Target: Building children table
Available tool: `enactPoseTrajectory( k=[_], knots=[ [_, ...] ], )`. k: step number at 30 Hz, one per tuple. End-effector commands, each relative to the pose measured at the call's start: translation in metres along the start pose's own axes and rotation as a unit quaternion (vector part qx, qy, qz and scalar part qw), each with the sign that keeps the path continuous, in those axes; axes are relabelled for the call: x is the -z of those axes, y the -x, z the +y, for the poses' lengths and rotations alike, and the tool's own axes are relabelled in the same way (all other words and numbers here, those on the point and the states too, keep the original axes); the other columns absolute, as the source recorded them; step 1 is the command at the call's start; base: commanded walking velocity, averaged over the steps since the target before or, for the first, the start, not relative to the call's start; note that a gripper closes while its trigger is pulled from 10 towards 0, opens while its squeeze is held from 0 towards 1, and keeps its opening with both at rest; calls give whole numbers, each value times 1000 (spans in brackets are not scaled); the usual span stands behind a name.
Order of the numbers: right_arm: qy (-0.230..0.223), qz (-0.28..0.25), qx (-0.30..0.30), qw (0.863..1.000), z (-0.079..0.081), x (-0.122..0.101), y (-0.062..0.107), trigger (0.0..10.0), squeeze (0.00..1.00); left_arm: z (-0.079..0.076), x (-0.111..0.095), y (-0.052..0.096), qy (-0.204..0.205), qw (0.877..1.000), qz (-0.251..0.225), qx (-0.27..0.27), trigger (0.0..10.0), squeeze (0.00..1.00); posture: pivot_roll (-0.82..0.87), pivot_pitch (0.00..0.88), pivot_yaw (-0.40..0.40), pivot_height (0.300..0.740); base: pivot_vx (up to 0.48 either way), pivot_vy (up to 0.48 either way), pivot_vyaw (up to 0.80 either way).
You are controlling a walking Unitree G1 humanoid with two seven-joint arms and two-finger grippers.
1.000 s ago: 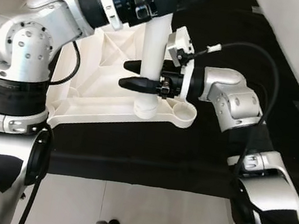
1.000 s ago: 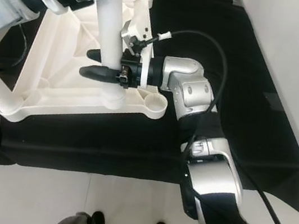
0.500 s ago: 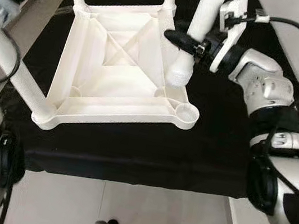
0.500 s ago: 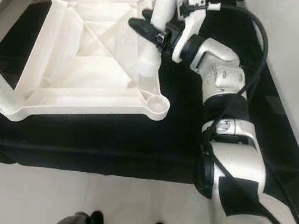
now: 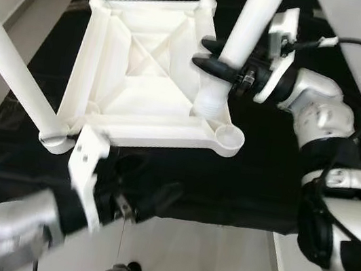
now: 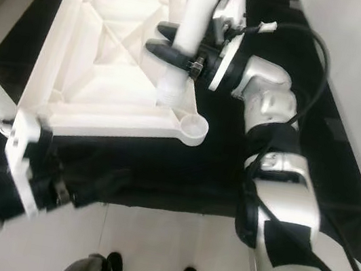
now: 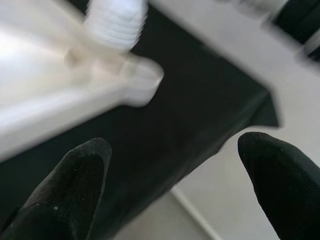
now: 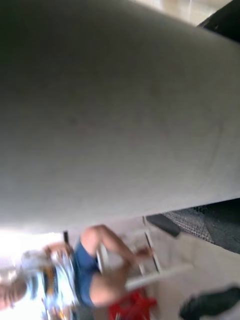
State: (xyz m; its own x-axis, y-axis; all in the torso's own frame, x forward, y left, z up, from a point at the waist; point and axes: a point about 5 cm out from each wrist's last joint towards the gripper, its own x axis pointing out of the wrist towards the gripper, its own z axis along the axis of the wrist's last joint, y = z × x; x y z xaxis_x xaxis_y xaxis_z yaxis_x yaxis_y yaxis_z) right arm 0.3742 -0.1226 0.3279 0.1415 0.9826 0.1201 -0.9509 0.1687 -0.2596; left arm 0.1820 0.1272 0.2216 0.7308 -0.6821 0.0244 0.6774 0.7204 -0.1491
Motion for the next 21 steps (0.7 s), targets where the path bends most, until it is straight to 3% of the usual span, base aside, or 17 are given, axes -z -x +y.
enactPoseTrajectory(
  k=[1, 3, 5, 11, 15, 17, 21],
  knots=[
    [14, -6, -24, 1000, 4, -2, -3, 10000, 0, 1, 4, 4, -12, 998, -3, -54, 10000, 0, -9, 335, 42, 740, 0, 0, 0],
    [15, -5, -25, 1000, 4, -2, -4, 10000, 0, 1, 4, 5, -12, 998, -3, -65, 10000, 0, -9, 335, 42, 740, 0, 0, 0],
    [17, -9, -11, 1000, 4, 2, -8, 10000, 0, 8, 7, 8, 4, 992, -15, -123, 10000, 0, -6, 347, 36, 740, 0, 0, 0],
    [12, -33, 10, 999, 11, 4, -11, 10000, 0, 5, 4, 10, 37, 985, -63, -155, 10000, 0, -14, 348, 29, 740, 0, -291, 0],
    [14, -36, 16, 999, 17, 6, -12, 10000, 0, 4, 8, 8, 41, 984, -60, -164, 10000, 0, -27, 342, 28, 740, 0, -460, 0],
    [17, -28, 38, 999, 17, 10, -14, 10000, 0, 9, 14, 6, 53, 979, -60, -188, 10000, 0, -46, 322, 24, 740, 0, 0, 0],
    [21, -16, 82, 996, 16, 15, -17, 10000, 0, 14, 23, 5, 31, 975, -40, -217, 10000, 0, -58, 298, 11, 740, 0, 0, 0]
  ],
)
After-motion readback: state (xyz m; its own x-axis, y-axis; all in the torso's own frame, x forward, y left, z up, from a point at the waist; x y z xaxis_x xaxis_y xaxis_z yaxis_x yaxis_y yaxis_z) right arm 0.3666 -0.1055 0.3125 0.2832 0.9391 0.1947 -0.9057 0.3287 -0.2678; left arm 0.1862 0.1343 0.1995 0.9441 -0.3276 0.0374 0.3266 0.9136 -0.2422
